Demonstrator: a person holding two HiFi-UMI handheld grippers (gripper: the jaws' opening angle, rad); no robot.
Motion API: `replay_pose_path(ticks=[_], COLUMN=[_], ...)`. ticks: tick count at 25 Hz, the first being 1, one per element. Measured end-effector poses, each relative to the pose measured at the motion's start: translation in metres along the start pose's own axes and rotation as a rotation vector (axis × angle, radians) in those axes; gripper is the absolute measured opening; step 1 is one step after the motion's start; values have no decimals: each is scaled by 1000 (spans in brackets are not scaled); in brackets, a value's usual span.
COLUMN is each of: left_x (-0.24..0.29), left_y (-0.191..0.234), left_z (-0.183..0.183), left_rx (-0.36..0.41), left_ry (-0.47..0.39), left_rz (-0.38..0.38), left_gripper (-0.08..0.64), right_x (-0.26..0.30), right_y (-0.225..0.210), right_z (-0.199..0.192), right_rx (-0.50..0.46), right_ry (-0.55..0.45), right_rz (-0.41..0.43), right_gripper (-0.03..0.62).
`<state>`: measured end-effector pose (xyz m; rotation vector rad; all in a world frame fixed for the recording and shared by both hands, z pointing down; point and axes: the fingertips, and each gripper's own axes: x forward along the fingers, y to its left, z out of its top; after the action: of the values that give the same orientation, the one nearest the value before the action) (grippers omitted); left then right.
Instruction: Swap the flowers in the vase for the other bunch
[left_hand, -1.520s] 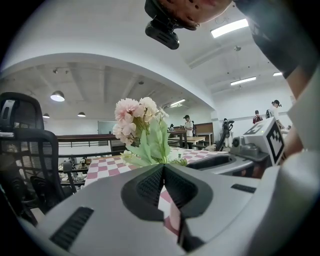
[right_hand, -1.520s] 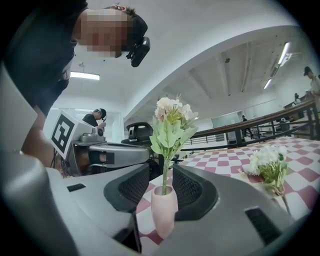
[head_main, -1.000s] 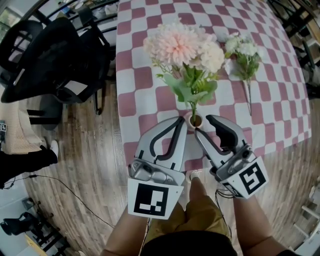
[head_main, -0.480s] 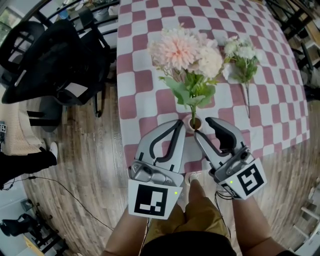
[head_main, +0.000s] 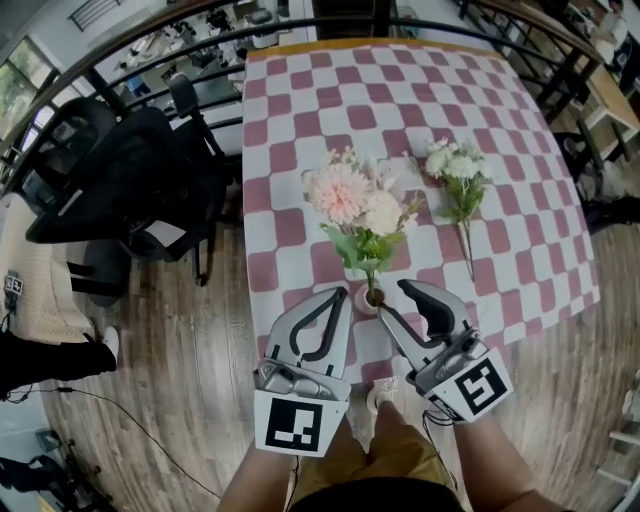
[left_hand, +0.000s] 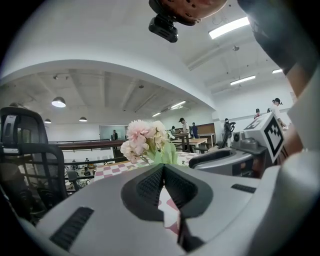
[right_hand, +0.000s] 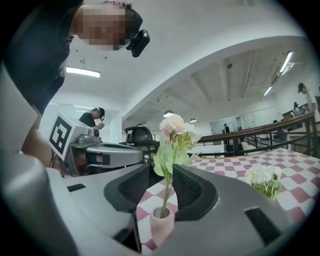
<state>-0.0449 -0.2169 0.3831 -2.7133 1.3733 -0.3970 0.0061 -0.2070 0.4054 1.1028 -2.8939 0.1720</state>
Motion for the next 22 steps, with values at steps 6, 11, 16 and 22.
replay_pose_path(ticks=[6, 11, 16, 22], left_x=[-8, -12, -13, -15], left_y=[11, 12, 10, 10], left_z=[26, 45, 67, 94], left_rx=[6, -3, 8, -60], left_ry=[-33, -65, -101, -145], left_rz=[25, 27, 30, 41], left_gripper=[9, 9, 9, 9], right_x=[-3, 0, -3, -4], right_y=[3, 6, 7, 9], right_z=[29, 58, 86, 121], right_rx=[-23, -45, -79, -106], right_ry=[-20, -59, -99, -138], right_rz=[-10, -18, -19, -26], right_gripper=[150, 150, 150, 150])
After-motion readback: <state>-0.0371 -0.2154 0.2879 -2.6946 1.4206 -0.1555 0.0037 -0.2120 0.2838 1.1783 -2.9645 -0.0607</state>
